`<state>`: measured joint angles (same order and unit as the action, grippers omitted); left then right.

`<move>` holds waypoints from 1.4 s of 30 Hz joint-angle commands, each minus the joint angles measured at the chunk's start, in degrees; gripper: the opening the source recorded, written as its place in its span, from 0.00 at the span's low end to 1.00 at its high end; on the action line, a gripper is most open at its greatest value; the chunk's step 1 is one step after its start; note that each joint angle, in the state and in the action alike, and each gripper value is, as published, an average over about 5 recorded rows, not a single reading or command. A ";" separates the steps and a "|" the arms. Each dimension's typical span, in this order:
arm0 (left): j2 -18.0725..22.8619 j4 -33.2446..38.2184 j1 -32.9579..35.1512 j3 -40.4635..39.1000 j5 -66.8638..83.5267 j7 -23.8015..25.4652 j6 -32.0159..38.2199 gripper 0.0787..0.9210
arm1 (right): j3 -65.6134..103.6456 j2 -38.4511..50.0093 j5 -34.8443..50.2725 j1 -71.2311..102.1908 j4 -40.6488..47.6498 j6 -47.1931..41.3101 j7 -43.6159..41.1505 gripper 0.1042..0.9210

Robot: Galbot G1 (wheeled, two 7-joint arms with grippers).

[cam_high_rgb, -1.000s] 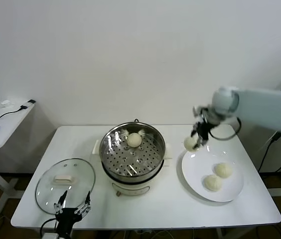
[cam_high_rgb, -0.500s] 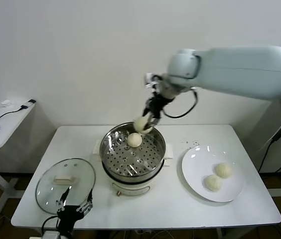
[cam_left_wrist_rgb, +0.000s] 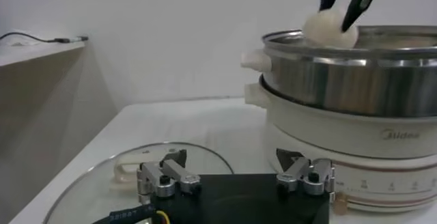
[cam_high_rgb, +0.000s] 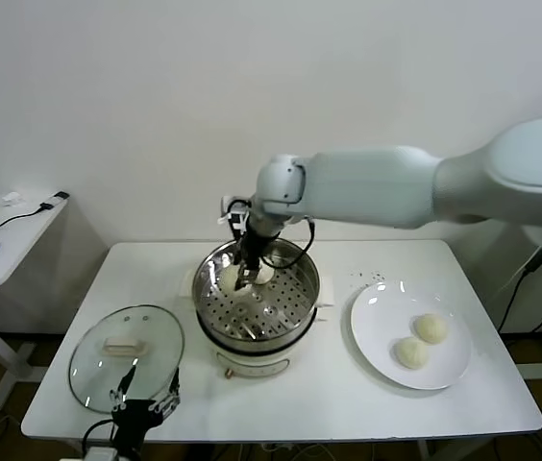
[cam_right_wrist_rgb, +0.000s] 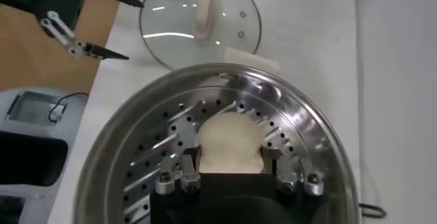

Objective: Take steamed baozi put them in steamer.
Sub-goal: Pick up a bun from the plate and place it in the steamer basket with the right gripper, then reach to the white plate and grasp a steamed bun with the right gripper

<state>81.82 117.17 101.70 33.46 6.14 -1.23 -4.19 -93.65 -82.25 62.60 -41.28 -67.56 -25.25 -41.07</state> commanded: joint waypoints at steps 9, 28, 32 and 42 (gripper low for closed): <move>0.39 0.02 -0.32 -0.23 -0.05 0.02 -0.41 0.88 | 1.91 -2.36 -3.49 7.17 7.00 2.69 -0.63 0.70; 0.25 1.28 -0.47 0.40 -0.20 0.17 -0.83 0.88 | -20.84 37.29 -13.95 -27.62 -20.44 12.77 -17.58 0.88; 0.19 1.18 -0.87 0.85 -0.12 0.20 -1.06 0.88 | -28.07 44.82 -22.49 -25.52 -24.58 12.20 -15.83 0.88; 0.95 0.79 -1.26 1.16 -0.38 0.23 -1.48 0.88 | -13.94 51.13 -33.78 1.43 -18.98 7.85 -8.12 0.88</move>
<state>82.52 118.09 100.53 34.60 5.85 -1.01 -5.62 -111.65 -42.28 39.72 -54.03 -85.17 -15.75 -52.48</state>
